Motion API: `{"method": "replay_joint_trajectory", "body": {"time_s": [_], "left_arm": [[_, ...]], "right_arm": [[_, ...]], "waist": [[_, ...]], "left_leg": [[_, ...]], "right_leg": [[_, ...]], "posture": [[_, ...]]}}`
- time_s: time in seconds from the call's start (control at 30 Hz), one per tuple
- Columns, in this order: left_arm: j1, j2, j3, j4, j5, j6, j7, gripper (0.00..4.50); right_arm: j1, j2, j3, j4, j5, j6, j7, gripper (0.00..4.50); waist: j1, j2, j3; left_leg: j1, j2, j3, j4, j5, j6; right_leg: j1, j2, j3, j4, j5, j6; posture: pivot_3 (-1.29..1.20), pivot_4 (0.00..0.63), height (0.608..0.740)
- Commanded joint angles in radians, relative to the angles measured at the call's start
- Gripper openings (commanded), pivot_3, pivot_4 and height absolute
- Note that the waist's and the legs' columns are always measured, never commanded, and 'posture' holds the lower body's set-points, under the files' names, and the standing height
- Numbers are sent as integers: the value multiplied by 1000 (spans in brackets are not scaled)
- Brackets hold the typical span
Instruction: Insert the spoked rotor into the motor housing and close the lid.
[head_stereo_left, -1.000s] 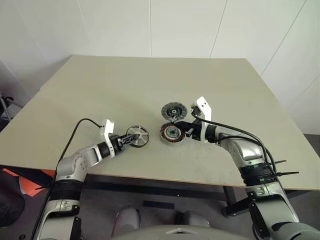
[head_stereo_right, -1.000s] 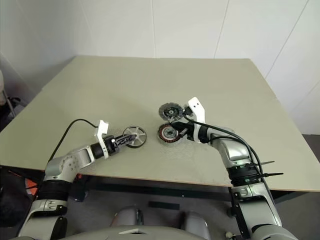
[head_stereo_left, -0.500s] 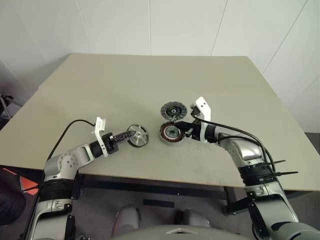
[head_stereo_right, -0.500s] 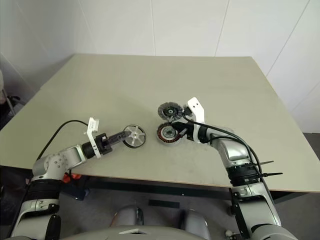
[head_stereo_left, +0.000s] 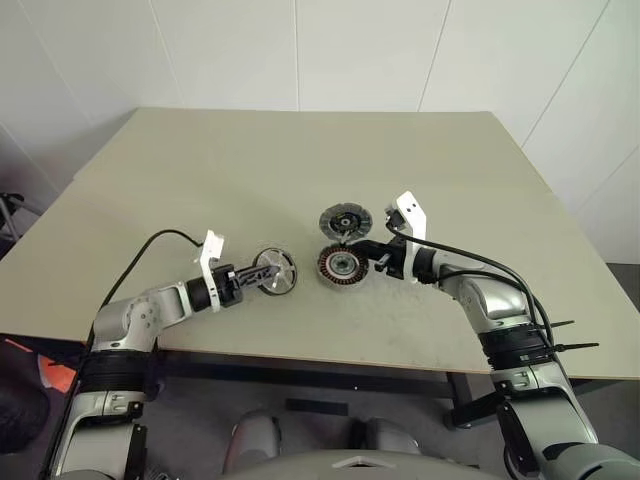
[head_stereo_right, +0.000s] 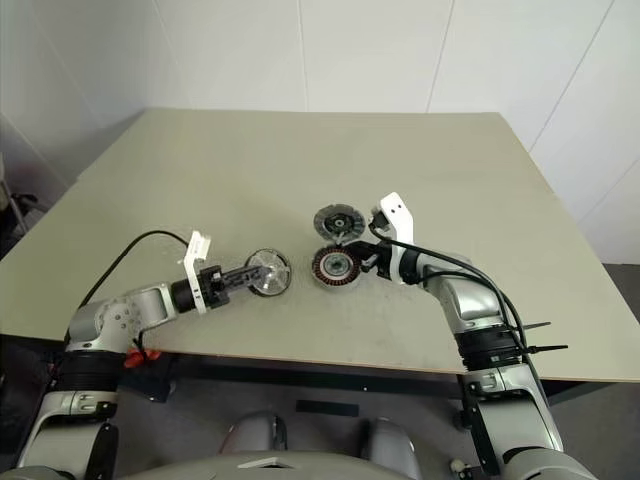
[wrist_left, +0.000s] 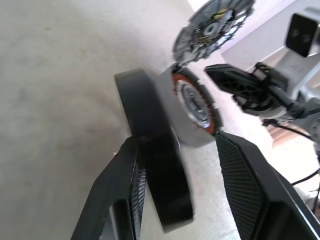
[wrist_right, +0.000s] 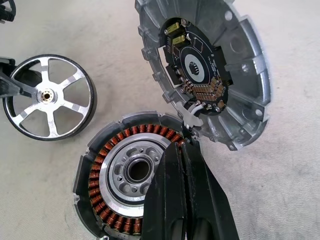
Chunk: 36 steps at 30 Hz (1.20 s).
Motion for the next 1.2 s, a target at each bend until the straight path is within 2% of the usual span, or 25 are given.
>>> {"method": "replay_joint_trajectory", "body": {"time_s": [0.03,0.23,0.3,0.4,0.7,0.87,1.17,1.2], "left_arm": [[-12,6,-6,30,31,-26,-1,2209],[-14,5,-11,45,63,-52,-5,2209],[-19,-5,-4,63,75,-73,8,1890],[-23,-17,11,73,77,-95,16,1098],[-27,-22,1,-5,33,-35,-1,1066],[-35,-37,-4,-32,13,-13,-9,1066],[-40,-47,1,-41,10,0,7,1066],[-100,-103,-21,-56,-26,28,7,1066]], "right_arm": [[-15,2,-14,-12,0,-26,-8,0],[-19,2,-8,-6,-7,-32,-10,0],[-21,1,-4,-3,-11,-35,-9,0],[-23,2,-3,1,-13,-36,-9,0],[-27,-2,-38,-10,18,-29,-4,0],[-17,-34,-129,-92,131,21,48,0],[-7,-57,-136,-109,144,32,48,0],[17,-81,-156,-105,136,27,43,0]], "waist": [[2,0,0],[1,0,0],[1,0,0],[1,0,0],[1,0,0],[4,0,0],[1,0,0],[2,0,0]], "left_leg": [[0,0,0,0,0,0],[0,0,0,1,0,0],[0,1,0,1,0,0],[0,0,0,1,0,0],[0,1,0,1,0,0],[0,1,0,1,0,0],[-1,2,0,1,0,0],[0,2,0,1,0,0]], "right_leg": [[0,0,0,0,0,0],[0,0,0,0,0,0],[0,0,0,0,0,0],[1,0,0,1,0,0],[2,1,0,2,1,-1],[0,0,0,2,1,-2],[0,2,0,2,1,-2],[0,2,0,2,1,-2]], "posture": [[0,0,740],[0,0,740],[0,0,740],[0,0,740],[0,0,740],[0,0,740],[0,0,740],[0,0,740]]}}
